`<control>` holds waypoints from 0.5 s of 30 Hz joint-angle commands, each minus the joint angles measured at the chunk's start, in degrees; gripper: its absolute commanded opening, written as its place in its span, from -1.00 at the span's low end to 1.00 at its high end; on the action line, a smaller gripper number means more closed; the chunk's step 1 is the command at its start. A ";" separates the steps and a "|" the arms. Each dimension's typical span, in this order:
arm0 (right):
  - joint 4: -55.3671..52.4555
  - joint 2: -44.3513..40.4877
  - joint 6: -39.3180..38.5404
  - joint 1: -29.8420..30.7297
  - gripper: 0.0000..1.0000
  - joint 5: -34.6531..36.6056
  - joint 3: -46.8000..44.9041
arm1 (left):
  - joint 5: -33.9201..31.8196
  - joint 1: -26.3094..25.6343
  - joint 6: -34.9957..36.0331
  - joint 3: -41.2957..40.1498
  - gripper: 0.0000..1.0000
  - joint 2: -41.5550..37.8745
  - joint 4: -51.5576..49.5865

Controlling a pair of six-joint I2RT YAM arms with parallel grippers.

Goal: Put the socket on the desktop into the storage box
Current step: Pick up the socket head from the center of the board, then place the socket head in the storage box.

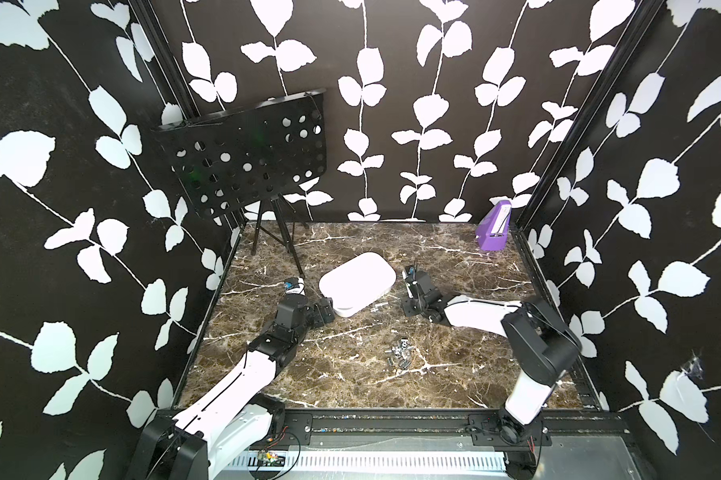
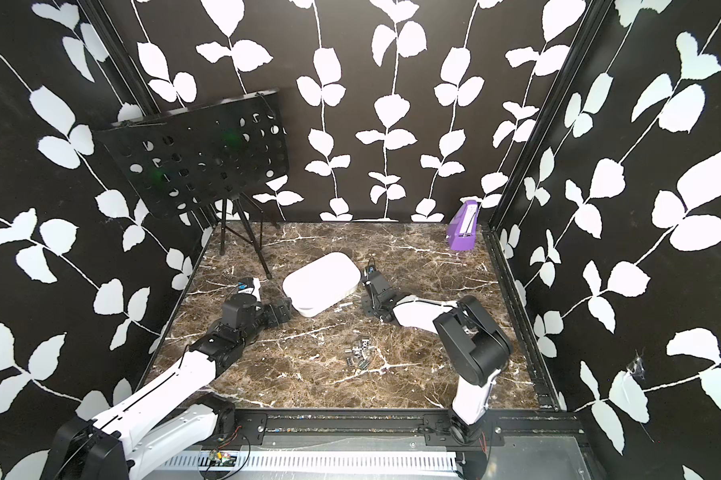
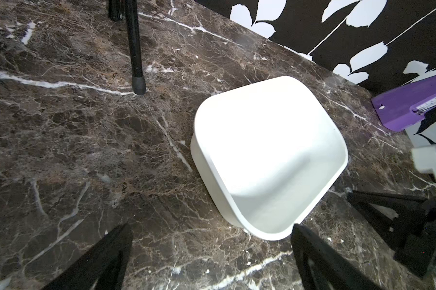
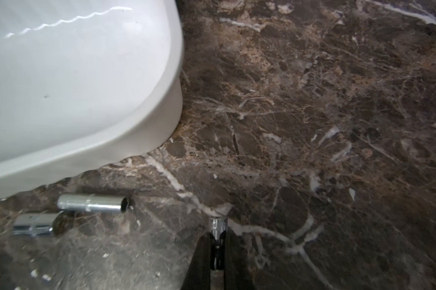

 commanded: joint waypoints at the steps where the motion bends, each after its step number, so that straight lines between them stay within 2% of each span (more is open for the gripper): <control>1: -0.48 -6.46 2.62 0.38 -0.89 -0.24 -4.44 | 0.77 -0.19 -0.10 0.74 0.98 -1.52 -0.40; 9: -9.07 -21.98 5.62 1.50 -0.92 -4.23 -4.95 | 2.07 -0.15 0.12 0.61 0.98 -2.00 -0.01; 12: -10.39 -22.57 6.80 3.10 -0.92 -5.15 -1.76 | 2.76 -0.19 0.21 0.82 0.98 -1.62 0.08; 15: -11.76 -19.23 6.93 5.07 -0.92 -5.45 3.78 | 3.12 -0.18 0.21 0.81 0.98 -0.85 0.55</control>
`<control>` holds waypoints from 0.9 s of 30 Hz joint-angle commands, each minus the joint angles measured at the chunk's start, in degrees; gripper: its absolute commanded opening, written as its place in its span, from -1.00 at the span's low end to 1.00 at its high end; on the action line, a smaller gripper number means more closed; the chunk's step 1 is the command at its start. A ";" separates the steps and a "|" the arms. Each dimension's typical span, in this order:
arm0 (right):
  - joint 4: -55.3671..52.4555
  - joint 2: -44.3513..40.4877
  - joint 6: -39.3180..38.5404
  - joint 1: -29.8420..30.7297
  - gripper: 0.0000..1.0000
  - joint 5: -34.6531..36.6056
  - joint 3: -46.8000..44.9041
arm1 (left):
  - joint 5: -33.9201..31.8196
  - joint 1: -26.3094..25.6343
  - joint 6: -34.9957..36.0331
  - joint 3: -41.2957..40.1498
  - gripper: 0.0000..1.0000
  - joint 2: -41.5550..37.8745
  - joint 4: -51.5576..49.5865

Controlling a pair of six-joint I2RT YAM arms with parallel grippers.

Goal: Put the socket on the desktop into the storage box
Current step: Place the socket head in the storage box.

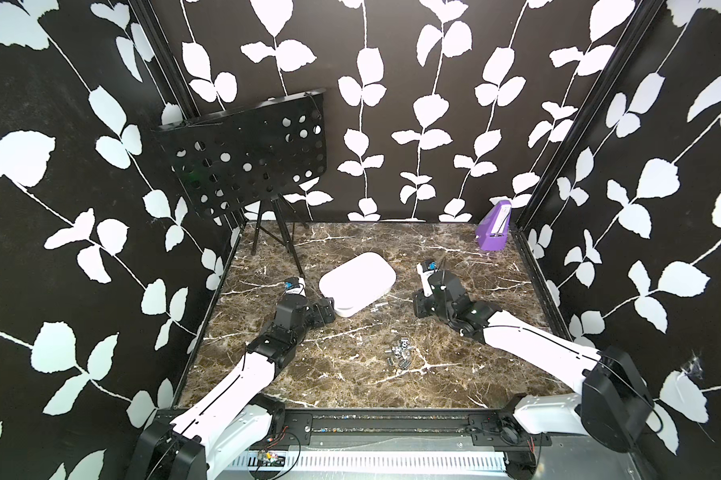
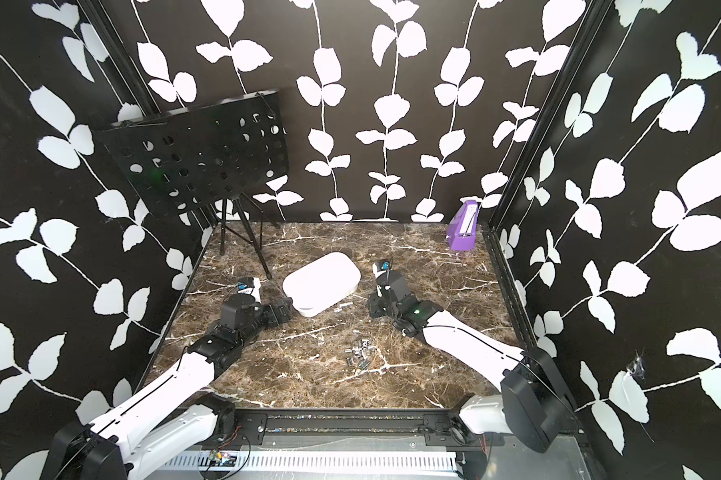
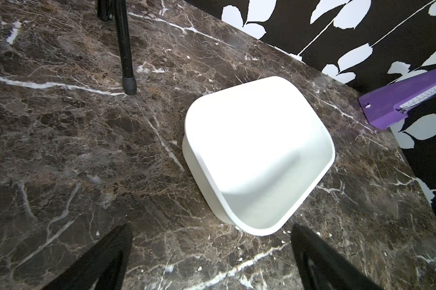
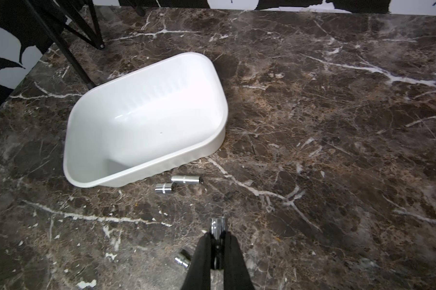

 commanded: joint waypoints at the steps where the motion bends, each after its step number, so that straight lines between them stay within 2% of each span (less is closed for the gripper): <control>1: -2.72 4.25 1.39 2.26 -0.92 -1.11 7.61 | 0.89 -0.18 0.27 0.76 0.98 0.47 0.72; 10: -4.79 23.61 2.72 4.33 -0.92 -2.25 28.13 | -1.93 -0.11 -0.17 0.51 0.97 1.93 0.04; 18: -17.50 42.82 2.47 5.15 -0.90 -0.86 52.20 | -2.54 -0.11 -0.16 0.83 0.97 2.52 -0.30; 27: -26.97 52.91 0.87 5.08 -0.87 3.99 63.09 | -3.04 -0.16 -0.42 1.27 0.97 2.83 -1.18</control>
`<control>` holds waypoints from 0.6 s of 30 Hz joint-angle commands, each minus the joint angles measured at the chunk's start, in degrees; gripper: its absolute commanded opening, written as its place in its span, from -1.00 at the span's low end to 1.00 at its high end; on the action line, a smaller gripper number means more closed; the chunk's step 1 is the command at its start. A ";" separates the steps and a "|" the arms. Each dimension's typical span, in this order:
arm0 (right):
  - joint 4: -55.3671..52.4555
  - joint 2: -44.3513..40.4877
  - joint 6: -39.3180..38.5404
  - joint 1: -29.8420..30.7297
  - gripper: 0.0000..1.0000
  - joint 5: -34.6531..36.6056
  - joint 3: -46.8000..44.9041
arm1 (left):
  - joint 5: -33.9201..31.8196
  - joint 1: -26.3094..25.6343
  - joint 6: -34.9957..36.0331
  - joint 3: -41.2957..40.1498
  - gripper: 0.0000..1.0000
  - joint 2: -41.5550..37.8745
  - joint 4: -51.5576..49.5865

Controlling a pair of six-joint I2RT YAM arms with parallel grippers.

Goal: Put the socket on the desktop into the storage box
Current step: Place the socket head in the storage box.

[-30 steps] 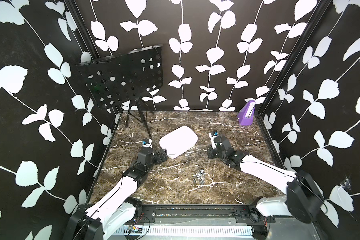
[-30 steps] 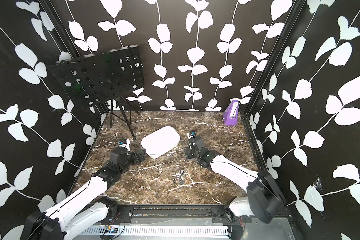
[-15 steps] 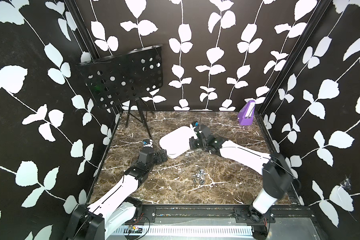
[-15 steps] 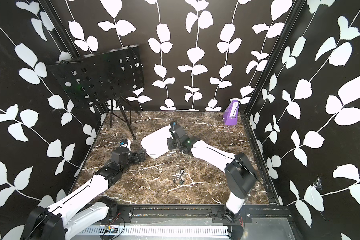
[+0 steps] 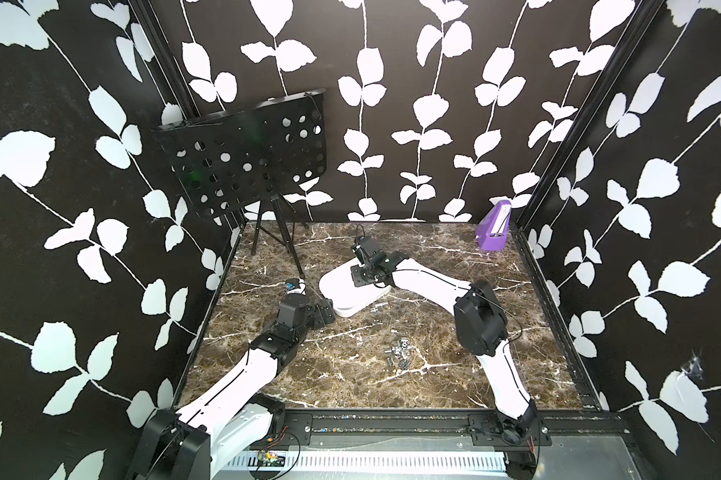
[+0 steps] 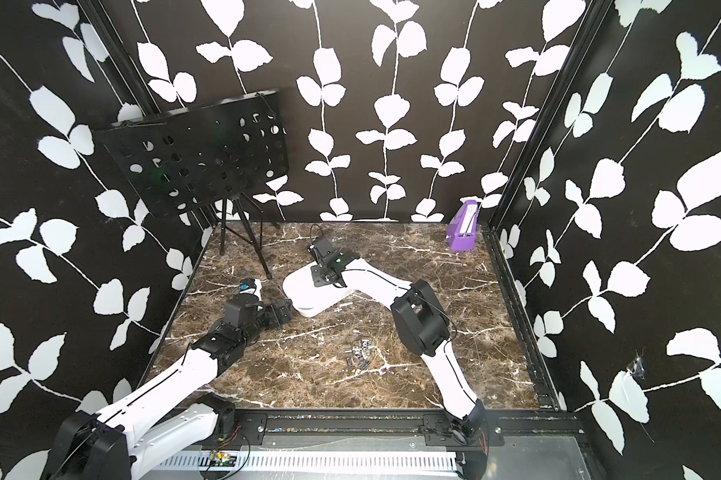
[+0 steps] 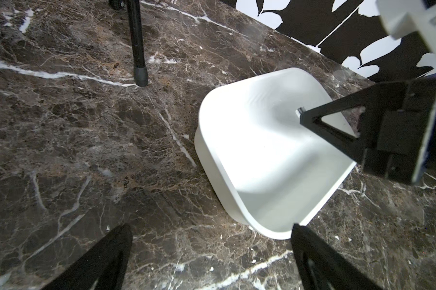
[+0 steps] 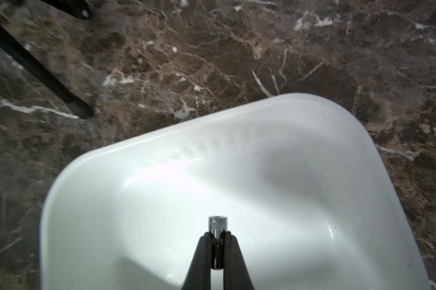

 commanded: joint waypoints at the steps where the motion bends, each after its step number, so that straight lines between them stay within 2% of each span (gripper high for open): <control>1: -5.13 1.42 -1.08 0.36 -0.85 3.30 3.82 | -0.53 -0.11 -0.53 1.27 0.97 -0.07 -1.09; 7: -9.12 4.67 -1.92 0.39 -0.76 4.54 8.63 | -0.53 -0.07 -0.48 1.22 0.98 -1.07 -1.42; 15: -7.05 6.10 -1.30 0.39 -0.67 3.34 9.51 | -0.88 -0.13 -0.11 1.15 0.97 -0.50 -1.26; 18: -7.29 6.53 -1.13 0.37 -0.54 3.08 10.39 | -0.71 -0.12 -0.30 1.29 0.97 -0.36 -1.32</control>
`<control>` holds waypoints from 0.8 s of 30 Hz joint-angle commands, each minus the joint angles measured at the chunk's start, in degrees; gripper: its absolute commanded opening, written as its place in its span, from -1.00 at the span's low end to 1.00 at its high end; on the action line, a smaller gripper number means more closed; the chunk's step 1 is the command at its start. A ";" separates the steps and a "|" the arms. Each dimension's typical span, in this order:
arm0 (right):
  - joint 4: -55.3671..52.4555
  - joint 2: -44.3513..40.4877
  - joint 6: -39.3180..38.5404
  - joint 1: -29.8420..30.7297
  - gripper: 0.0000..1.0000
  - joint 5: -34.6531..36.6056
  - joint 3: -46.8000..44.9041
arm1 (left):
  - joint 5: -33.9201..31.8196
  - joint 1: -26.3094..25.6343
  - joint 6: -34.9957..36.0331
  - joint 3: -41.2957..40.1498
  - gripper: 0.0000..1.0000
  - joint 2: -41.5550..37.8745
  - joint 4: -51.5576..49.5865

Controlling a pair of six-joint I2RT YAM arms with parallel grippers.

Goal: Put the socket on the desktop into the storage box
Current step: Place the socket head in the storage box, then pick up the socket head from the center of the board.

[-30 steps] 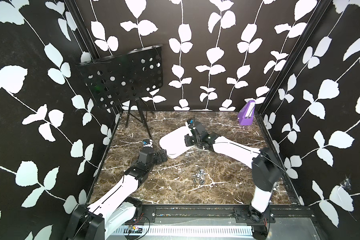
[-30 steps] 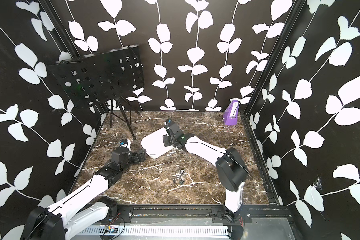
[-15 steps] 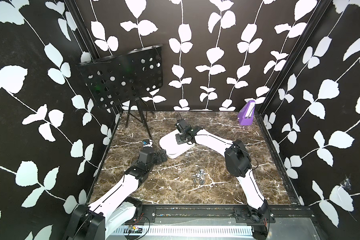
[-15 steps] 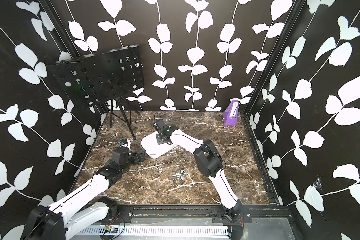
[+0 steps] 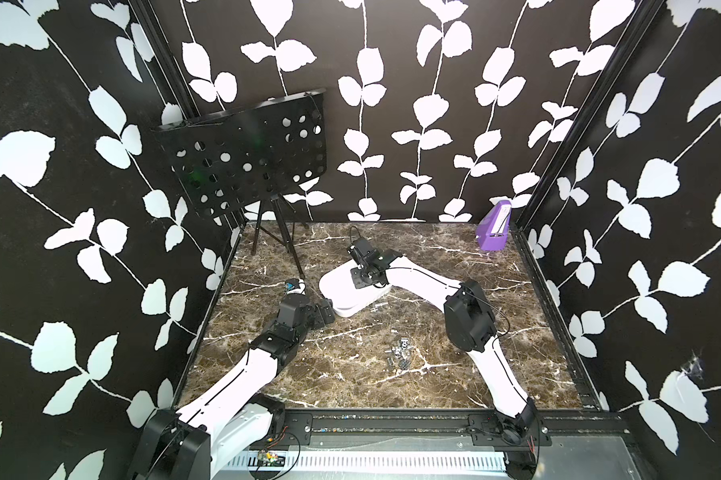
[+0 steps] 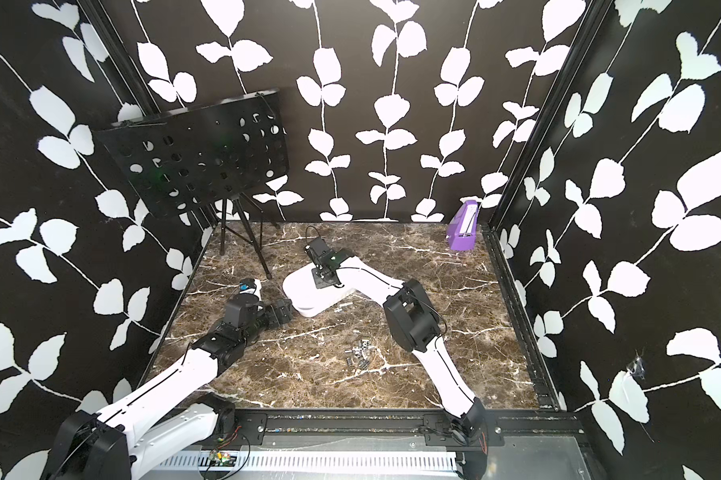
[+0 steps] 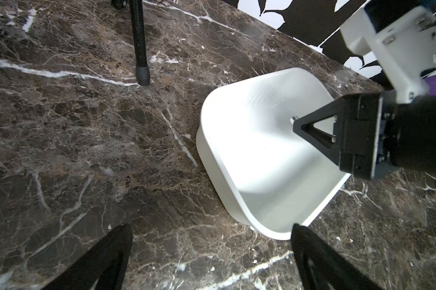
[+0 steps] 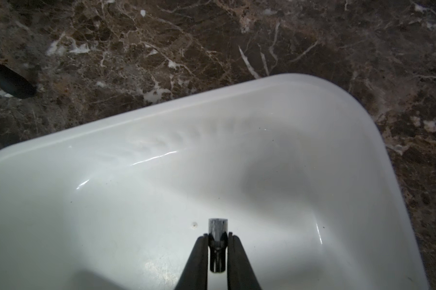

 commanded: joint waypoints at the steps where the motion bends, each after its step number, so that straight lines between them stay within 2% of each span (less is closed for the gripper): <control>1: -0.18 1.38 0.12 0.36 -0.51 0.16 3.34 | -0.50 -0.14 -0.08 1.21 0.98 -0.35 -1.16; 5: 0.06 1.12 0.36 0.36 -0.39 -0.33 3.29 | -0.25 -0.12 -0.08 1.12 0.97 -0.42 -1.08; 8: 0.26 -0.01 0.63 0.36 -0.37 -0.48 2.27 | -0.04 -0.07 -0.08 1.15 0.98 -0.42 -0.92; 13: 4.79 -6.31 0.93 0.67 -0.34 -1.07 -5.68 | 0.35 -0.12 0.01 1.21 0.98 -0.50 -0.79; 17: 9.38 -14.87 0.98 1.27 -0.34 -0.15 -15.38 | 0.70 -0.09 -0.07 1.38 0.98 -0.33 -0.80; 24: 20.33 -33.60 2.27 4.22 -0.27 4.81 -39.29 | 0.63 -0.19 -0.20 1.55 0.97 -0.43 -1.09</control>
